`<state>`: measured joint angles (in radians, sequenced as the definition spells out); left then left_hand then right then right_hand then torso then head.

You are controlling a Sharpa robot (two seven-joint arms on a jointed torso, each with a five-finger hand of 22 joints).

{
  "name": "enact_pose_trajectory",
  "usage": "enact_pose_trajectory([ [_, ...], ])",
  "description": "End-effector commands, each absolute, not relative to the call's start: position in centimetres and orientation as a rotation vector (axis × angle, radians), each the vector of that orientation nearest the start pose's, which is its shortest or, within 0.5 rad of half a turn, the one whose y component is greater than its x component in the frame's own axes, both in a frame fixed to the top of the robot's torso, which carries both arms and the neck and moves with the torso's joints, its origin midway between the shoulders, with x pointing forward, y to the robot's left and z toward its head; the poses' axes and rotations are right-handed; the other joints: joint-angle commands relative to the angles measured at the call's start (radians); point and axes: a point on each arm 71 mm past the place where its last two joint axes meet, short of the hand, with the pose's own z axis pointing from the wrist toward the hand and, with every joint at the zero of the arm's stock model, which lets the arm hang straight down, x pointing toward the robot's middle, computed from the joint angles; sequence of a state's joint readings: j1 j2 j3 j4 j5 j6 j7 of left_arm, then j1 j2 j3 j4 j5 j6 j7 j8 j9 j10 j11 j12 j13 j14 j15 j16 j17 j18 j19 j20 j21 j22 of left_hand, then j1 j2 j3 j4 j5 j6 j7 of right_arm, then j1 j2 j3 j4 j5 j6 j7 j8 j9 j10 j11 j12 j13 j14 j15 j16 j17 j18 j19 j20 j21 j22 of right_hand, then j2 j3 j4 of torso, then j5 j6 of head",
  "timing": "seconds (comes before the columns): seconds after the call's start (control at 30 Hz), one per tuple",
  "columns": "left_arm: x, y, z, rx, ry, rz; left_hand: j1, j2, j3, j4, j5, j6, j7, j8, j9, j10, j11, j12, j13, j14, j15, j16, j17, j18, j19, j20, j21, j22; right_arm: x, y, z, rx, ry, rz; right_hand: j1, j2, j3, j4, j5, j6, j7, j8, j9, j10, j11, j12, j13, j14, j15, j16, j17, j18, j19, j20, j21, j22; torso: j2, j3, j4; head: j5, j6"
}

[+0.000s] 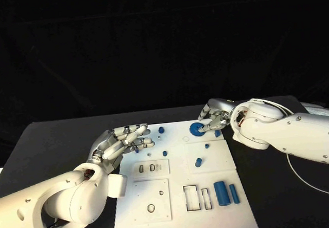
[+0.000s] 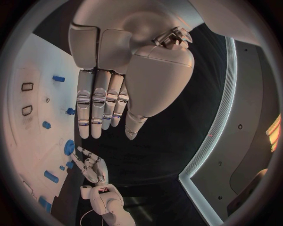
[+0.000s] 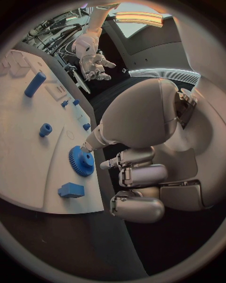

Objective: Assemble the parts on the task board

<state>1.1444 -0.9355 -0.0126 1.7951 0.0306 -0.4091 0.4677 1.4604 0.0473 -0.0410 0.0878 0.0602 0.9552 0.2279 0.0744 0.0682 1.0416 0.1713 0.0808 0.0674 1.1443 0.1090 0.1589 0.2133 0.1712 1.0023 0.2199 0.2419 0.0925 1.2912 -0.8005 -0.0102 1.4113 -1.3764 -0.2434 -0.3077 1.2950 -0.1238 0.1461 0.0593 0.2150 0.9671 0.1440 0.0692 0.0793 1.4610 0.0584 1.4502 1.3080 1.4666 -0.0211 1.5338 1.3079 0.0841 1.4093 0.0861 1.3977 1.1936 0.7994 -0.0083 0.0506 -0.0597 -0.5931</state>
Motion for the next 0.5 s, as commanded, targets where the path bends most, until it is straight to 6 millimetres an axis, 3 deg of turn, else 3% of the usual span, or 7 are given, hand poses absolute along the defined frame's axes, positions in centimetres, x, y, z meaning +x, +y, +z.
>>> enact_pose_trajectory([
  [0.03,43.1,18.0,-16.5,-1.128,1.386,-1.697,0.008,-0.002,0.001,-0.007,0.005,-0.004,-0.001,-0.003,0.000,-0.007,0.000,-0.004,-0.002,0.001,0.005,-0.003,0.002,0.011,0.005,0.001,-0.006,-0.001,53.1,-22.2,-14.6,0.045,1.718,0.425,0.001,0.012,-0.007,-0.001,0.007,0.005,0.004,0.004,0.002,0.040,0.002,0.011,0.149,0.091,0.006,0.006,0.194,-0.012,0.006,0.001,0.006,0.005,0.001,-0.0001,0.0001,0.001,-0.001],
  [0.23,43.1,17.9,-16.6,-1.128,1.387,-1.698,0.008,-0.002,0.001,-0.007,0.005,-0.004,-0.001,-0.003,0.000,-0.007,0.000,-0.004,-0.002,0.001,0.005,-0.003,0.002,0.011,0.005,0.001,-0.006,-0.001,53.7,-21.7,-15.0,0.043,1.730,0.419,0.004,0.017,-0.006,-0.001,0.008,0.009,0.004,0.005,0.003,0.047,0.002,0.022,0.161,0.092,0.006,0.009,0.199,-0.013,0.009,0.001,0.011,0.014,0.001,0.0002,0.0007,0.001,0.005],
  [0.5,43.1,17.9,-16.6,-1.129,1.388,-1.697,0.009,-0.002,0.001,-0.008,0.004,-0.004,-0.001,-0.003,0.000,-0.007,0.000,-0.004,-0.001,0.001,0.005,-0.003,0.002,0.011,0.005,0.001,-0.006,-0.001,54.0,-21.4,-15.6,0.035,1.763,0.406,0.013,0.025,-0.003,-0.006,0.010,0.019,0.003,0.008,0.005,0.057,0.002,0.039,0.180,0.093,0.006,0.011,0.205,-0.015,0.012,0.002,0.018,0.026,0.001,0.0000,0.0006,0.004,-0.002],
])
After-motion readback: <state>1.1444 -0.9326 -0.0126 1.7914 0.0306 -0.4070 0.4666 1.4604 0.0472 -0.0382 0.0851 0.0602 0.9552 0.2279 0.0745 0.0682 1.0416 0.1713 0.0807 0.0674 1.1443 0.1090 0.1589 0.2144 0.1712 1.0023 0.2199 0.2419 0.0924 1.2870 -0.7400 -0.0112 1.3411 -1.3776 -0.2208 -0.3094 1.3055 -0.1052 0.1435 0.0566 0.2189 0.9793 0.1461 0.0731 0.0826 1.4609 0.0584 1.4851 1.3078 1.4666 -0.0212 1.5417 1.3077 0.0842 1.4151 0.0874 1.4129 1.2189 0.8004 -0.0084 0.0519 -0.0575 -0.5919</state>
